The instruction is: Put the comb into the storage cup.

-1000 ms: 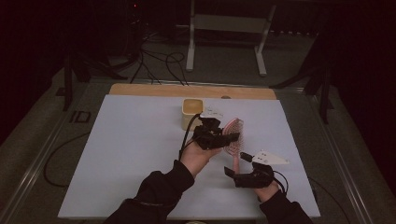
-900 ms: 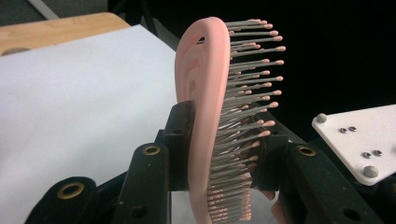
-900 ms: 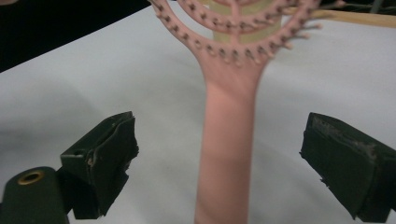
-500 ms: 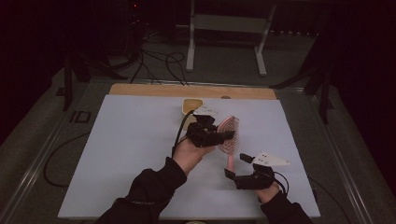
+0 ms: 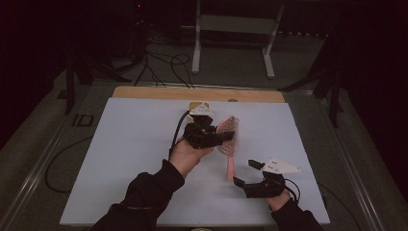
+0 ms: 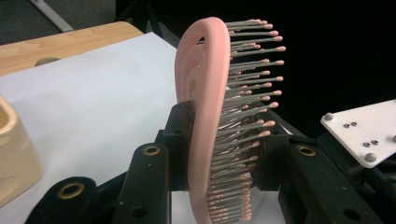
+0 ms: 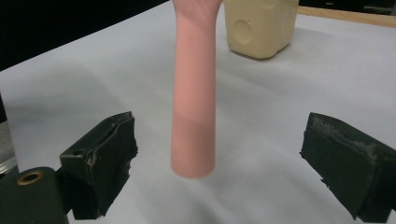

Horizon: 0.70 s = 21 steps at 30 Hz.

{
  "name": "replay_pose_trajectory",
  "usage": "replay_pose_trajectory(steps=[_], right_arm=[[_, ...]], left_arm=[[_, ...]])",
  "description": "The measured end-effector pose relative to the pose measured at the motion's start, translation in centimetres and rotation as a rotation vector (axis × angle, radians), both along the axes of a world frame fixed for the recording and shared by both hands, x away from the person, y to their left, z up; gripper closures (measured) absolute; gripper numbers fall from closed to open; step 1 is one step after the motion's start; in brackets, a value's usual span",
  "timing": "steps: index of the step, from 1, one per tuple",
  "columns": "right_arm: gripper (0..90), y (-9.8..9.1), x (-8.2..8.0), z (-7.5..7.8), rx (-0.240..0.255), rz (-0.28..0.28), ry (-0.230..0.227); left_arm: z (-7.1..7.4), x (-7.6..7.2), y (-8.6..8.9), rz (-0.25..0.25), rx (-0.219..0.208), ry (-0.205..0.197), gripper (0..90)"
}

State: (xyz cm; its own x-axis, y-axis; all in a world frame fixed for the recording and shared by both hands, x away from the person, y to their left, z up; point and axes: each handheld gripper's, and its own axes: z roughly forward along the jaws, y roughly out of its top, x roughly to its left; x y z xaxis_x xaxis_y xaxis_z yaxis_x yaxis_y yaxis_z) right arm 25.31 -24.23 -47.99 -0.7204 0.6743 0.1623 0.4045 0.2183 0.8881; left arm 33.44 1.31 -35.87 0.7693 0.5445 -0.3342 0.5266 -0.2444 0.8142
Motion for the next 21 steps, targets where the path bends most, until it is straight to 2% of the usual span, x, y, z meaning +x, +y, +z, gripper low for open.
replay_pose_trajectory(steps=[13, 21], right_arm=[[9.6, -0.6, -0.5, 0.0, -0.028, 0.034, -0.019], [9.6, -1.1, -0.6, 0.0, -0.026, 0.031, -0.027]], left_arm=[[0.5, 0.0, 2.4, 0.001, -0.001, -0.016, 66.5], [1.5, 0.4, 4.3, 0.023, -0.026, -0.031, 66.7]])
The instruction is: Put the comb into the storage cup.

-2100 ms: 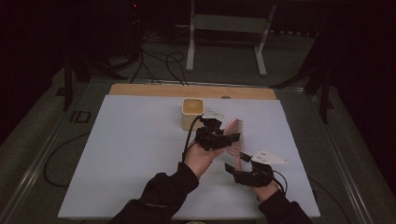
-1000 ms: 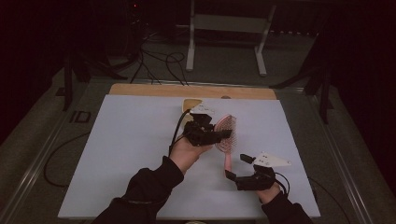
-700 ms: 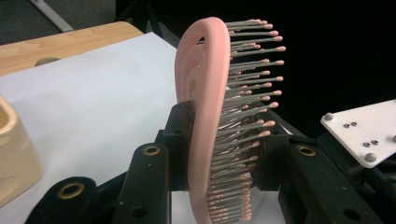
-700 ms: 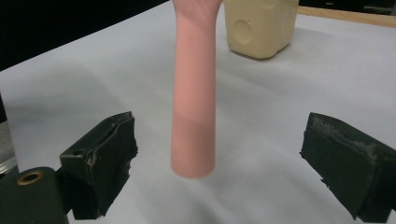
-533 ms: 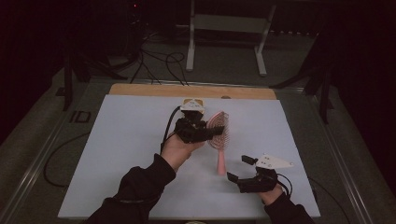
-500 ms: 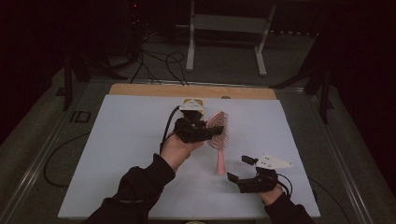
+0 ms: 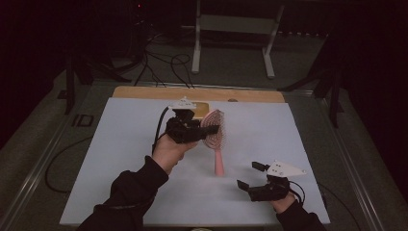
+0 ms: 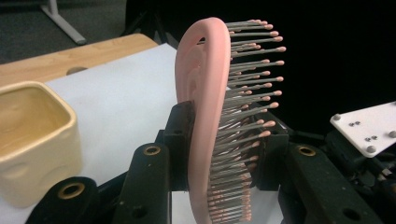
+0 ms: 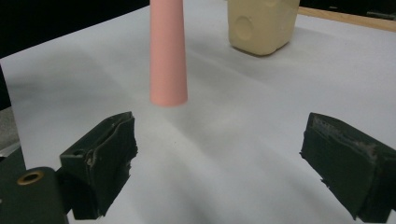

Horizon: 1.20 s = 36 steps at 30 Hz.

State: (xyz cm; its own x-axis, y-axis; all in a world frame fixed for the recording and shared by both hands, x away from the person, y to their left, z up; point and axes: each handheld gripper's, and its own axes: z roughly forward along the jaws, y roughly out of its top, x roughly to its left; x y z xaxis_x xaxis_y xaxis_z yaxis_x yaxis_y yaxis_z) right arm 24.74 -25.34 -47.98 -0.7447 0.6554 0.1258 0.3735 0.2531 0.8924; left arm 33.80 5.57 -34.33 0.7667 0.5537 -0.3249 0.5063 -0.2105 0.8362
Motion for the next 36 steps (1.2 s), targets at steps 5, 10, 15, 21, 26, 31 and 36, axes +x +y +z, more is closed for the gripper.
replay_pose_trajectory(steps=[5, 10, 15, 21, 26, 31, 36], right_arm=[[9.6, 0.0, -0.1, 0.1, -0.011, 0.002, -0.008], [9.6, 0.0, -0.2, 0.1, -0.012, 0.011, -0.004], [9.6, -0.5, -0.2, 0.1, -0.009, 0.013, -0.008], [9.6, -1.0, -0.1, 0.0, -0.009, 0.004, -0.019], [9.7, -1.0, -0.1, -0.1, -0.011, 0.004, -0.017], [9.7, -1.0, -0.1, -0.1, -0.013, 0.007, -0.019], [9.7, -1.0, -0.1, -0.1, -0.012, 0.007, -0.021]], left_arm=[[0.7, 0.3, 1.1, 0.011, -0.011, -0.008, 66.7], [1.3, 0.5, 1.9, 0.018, -0.011, -0.021, 66.7], [1.8, 0.8, 2.6, 0.027, -0.013, -0.036, 66.8], [2.4, 1.3, 3.2, 0.044, -0.018, -0.047, 66.8], [2.9, 1.9, 3.5, 0.059, -0.032, -0.053, 66.8], [3.3, 2.7, 3.7, 0.087, -0.034, -0.061, 66.9], [3.9, 3.7, 3.8, 0.118, -0.040, -0.074, 66.9]])
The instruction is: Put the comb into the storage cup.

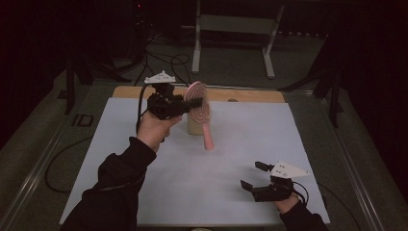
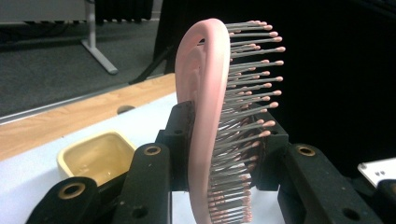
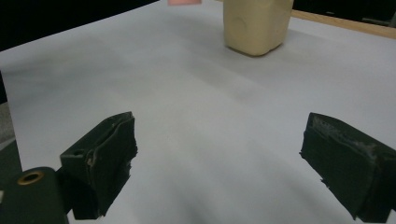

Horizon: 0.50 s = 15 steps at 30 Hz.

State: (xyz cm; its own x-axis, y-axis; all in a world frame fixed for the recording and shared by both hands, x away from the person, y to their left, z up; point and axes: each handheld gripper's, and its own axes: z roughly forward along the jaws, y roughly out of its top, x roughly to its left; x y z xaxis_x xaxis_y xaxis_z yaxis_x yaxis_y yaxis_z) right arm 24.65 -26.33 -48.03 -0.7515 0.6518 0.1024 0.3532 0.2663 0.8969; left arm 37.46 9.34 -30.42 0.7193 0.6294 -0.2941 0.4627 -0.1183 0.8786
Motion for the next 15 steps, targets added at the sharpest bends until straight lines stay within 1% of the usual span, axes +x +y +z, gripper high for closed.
replay_pose_trajectory(steps=[4, 10, 12, 15], right_arm=[[9.7, 0.0, 0.0, 0.0, 0.002, -0.002, -0.002], [9.7, 0.0, 0.0, 0.1, 0.003, -0.004, -0.003], [9.7, 0.0, -0.1, 0.1, -0.001, -0.007, -0.003], [9.7, 0.0, -0.1, 0.1, 0.002, -0.007, -0.006]], left_arm=[[0.4, 0.9, 0.2, 0.023, -0.003, -0.004, 66.9], [1.1, 2.1, 0.4, 0.059, -0.014, -0.023, 66.9], [1.2, 2.4, 0.5, 0.076, -0.022, -0.026, 66.9], [1.2, 2.9, 0.6, 0.090, -0.021, -0.031, 66.9]])
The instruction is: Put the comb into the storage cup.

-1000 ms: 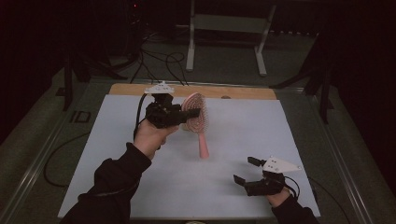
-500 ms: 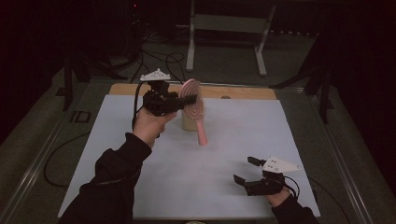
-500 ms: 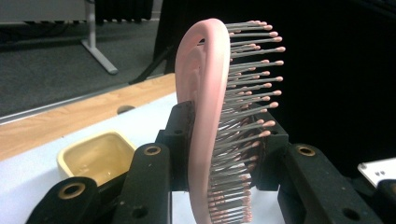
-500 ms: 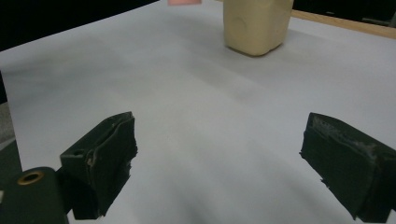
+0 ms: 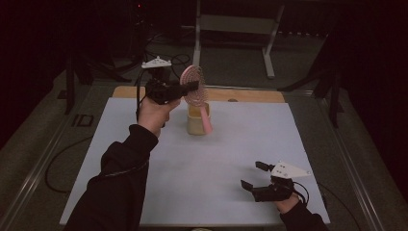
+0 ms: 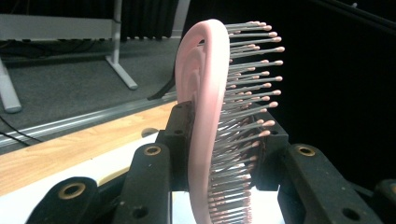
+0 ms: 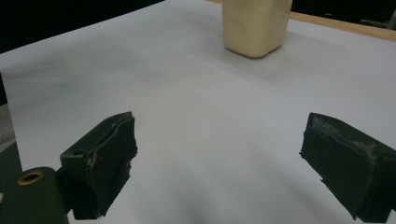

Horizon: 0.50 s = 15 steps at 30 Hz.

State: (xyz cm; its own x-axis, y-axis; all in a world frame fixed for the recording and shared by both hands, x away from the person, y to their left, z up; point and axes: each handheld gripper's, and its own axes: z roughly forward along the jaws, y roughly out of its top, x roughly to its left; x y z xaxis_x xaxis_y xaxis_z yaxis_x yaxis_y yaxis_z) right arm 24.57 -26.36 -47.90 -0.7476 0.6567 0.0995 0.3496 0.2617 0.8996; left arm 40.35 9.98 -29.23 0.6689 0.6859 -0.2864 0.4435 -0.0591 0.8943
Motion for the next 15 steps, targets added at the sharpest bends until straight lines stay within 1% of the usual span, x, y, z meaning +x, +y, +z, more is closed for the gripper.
replay_pose_trajectory(steps=[5, 10, 13, 15], right_arm=[[9.7, 0.0, 0.0, 0.0, -0.001, 0.002, 0.001], [9.7, 0.0, 0.0, 0.0, 0.002, 0.002, 0.000], [9.7, 0.0, 0.0, 0.0, 0.002, 0.003, 0.003], [9.7, 0.0, 0.0, 0.0, 0.004, 0.003, 0.006]], left_arm=[[-0.1, 0.6, 0.1, 0.025, 0.001, 0.000, 66.9], [-0.1, 1.3, 0.3, 0.066, 0.011, -0.005, 66.9], [-0.1, 1.8, 0.5, 0.079, 0.000, -0.006, 67.0], [-0.2, 2.1, 0.6, 0.092, 0.004, -0.006, 67.0]])
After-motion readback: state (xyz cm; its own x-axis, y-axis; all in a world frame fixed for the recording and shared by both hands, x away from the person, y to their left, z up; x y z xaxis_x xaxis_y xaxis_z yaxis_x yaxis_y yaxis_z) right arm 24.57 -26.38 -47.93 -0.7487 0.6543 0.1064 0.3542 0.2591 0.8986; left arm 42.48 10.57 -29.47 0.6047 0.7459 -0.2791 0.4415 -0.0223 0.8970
